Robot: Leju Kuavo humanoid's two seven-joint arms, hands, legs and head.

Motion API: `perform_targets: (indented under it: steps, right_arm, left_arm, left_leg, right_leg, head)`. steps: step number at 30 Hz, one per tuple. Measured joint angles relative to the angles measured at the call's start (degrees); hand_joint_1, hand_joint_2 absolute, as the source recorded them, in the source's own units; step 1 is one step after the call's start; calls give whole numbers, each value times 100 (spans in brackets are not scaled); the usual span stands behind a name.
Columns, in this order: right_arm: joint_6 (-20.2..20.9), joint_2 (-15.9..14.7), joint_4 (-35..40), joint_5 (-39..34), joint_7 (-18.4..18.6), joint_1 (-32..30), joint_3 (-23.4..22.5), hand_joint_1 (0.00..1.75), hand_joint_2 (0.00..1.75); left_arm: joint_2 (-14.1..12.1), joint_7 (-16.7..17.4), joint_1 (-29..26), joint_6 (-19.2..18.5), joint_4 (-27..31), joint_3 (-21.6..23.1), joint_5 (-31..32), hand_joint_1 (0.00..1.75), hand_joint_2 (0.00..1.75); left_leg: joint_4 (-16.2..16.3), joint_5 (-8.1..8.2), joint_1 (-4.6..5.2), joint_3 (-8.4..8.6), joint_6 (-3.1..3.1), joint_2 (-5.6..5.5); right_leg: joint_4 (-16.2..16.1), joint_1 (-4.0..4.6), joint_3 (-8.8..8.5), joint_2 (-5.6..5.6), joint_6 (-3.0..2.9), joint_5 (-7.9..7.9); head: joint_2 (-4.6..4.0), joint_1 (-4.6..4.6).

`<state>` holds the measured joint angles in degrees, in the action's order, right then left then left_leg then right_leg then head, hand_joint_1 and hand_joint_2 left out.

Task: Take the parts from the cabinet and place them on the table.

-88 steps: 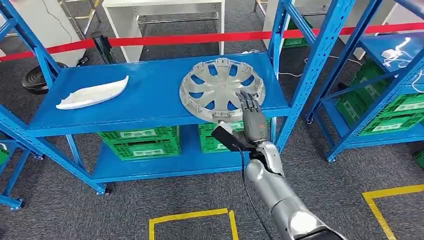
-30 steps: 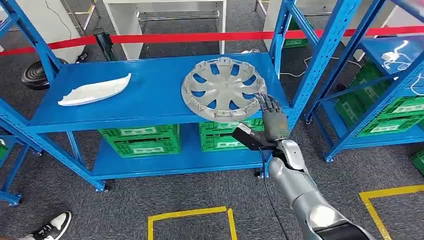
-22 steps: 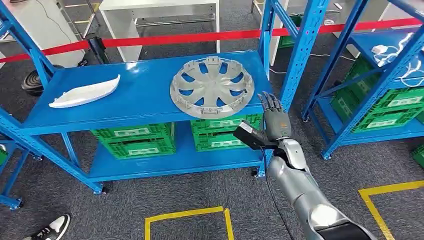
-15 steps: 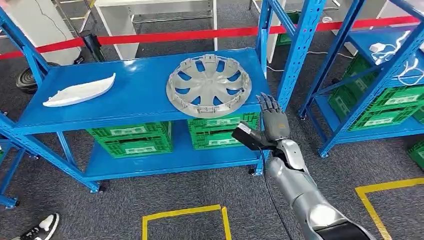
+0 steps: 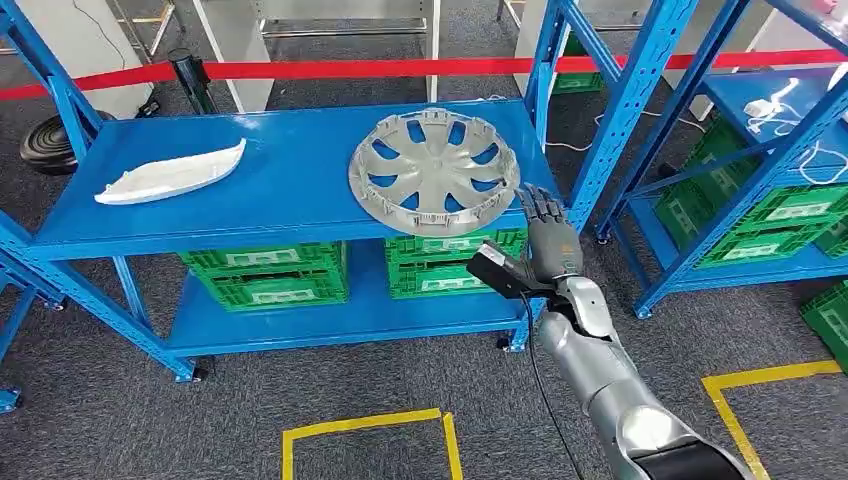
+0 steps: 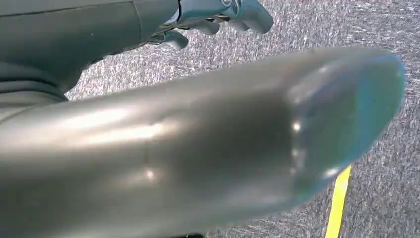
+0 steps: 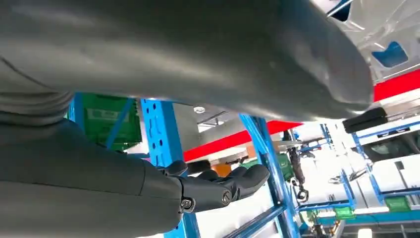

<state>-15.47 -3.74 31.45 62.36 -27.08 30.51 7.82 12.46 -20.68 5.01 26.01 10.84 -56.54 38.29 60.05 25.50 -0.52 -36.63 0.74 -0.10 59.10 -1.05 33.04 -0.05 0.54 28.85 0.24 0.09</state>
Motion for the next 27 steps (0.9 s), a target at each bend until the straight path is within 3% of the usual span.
perform_targets:
  steps: [7, 27]
  right_arm:
    - [-22, -59, -9, -53, -72, -1, -15, 0, 0]
    - [0, -120, -37, -68, -94, 9, -20, 0, 0]
  left_arm:
    - [0, -15, 0, -2, 0, -7, 15, 0, 0]
    - [4, 35, 4, 24, 0, -9, 55, 0, 0]
  left_leg:
    - [0, -11, 1, -2, -18, 0]
    - [-1, -19, 0, -1, -21, 1]
  right_leg:
    - [-4, 1, 2, -1, 28, -16]
    - [-2, 2, 4, 0, 31, -18]
  head:
    - [0, 0]
    - [0, 0]
